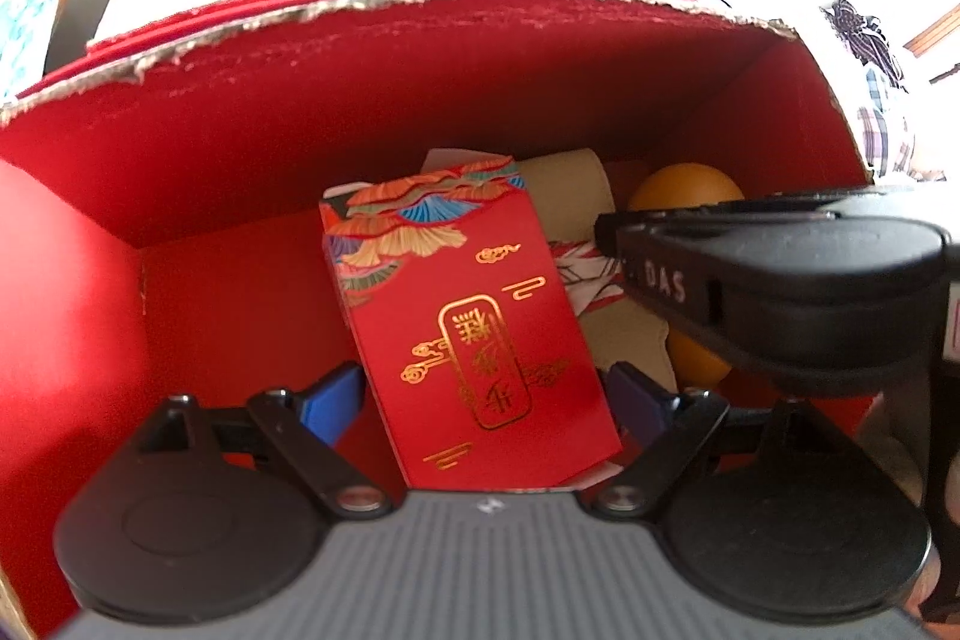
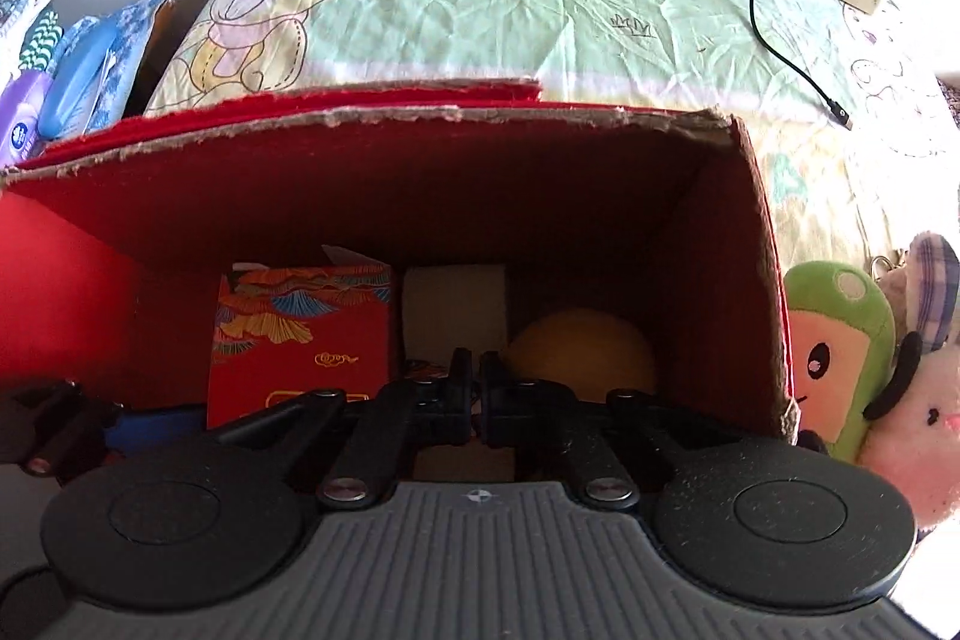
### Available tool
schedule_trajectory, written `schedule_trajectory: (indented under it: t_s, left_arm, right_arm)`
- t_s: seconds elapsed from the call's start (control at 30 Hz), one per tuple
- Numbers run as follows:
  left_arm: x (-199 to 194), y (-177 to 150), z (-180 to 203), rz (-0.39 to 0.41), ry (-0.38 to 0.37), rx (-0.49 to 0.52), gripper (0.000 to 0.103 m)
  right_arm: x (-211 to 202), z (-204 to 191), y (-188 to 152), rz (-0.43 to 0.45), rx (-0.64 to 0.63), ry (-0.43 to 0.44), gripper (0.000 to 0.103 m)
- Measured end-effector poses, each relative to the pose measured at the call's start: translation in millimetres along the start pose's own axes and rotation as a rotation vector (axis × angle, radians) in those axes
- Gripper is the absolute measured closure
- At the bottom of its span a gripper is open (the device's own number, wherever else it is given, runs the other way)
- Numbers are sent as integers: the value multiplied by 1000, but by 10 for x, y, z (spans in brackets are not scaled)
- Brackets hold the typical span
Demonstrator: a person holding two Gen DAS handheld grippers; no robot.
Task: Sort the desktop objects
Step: 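Raise both grippers out of the red box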
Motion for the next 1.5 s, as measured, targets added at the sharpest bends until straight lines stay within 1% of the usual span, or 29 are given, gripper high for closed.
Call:
schedule_trajectory:
  t_s: [0.03, 0.1, 0.13, 0.23, 0.33, 0.37, 0.47, 0.7, 0.83, 0.97, 1.17, 1.3, 1.5]
  left_arm:
    - [7, 9, 6, 3, 2, 1, 16]
    - [8, 19, 6, 8, -1, 1, 15]
    - [16, 26, 5, 8, -4, 1, 15]
    - [35, 41, 15, 10, -2, 4, 15]
    - [5, 13, 11, 13, 4, 11, 15]
    - [0, 11, 13, 17, 6, 13, 15]
    - [-20, -1, 26, 31, 15, 20, 15]
    - [-12, 11, 32, 31, 69, -9, 15]
    - [-35, 1, 67, 49, 100, 0, 15]
    - [-54, -2, 85, 61, 118, 0, 15]
    - [-125, -16, 146, 104, 173, -5, 15]
    - [-176, -44, 176, 98, 156, -10, 17]
    - [-177, -120, 264, 77, 144, 4, 21]
  right_arm:
    - [6, 15, -14, -14, 4, 7, 103]
    - [35, 34, -73, -51, 4, 32, 95]
    - [32, 42, -110, -49, 6, 39, 93]
    - [-26, 64, -163, -9, 22, 45, 94]
    - [-46, 73, -186, 10, 32, 54, 93]
    - [-66, 88, -195, 27, 36, 69, 91]
    - [-115, 133, -229, 73, 52, 108, 90]
    - [-151, 165, -219, 122, 61, 141, 90]
    - [-149, 147, -189, 134, 44, 140, 89]
    - [-126, 143, -201, 118, 40, 158, 89]
    - [-164, 115, -244, 145, 42, 145, 89]
    - [-179, 97, -251, 162, 42, 114, 89]
    - [-191, 121, -254, 169, 52, 119, 90]
Point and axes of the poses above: each gripper's, at about its wrist camera, not at the fingertips, and x roughly the way its jaws point, z to its right, y to its top, the point moved 1 cm from there along x, roughly the way its jaws point, and after that the axes turned 6 degrees about -z, right-handed, at the moved point
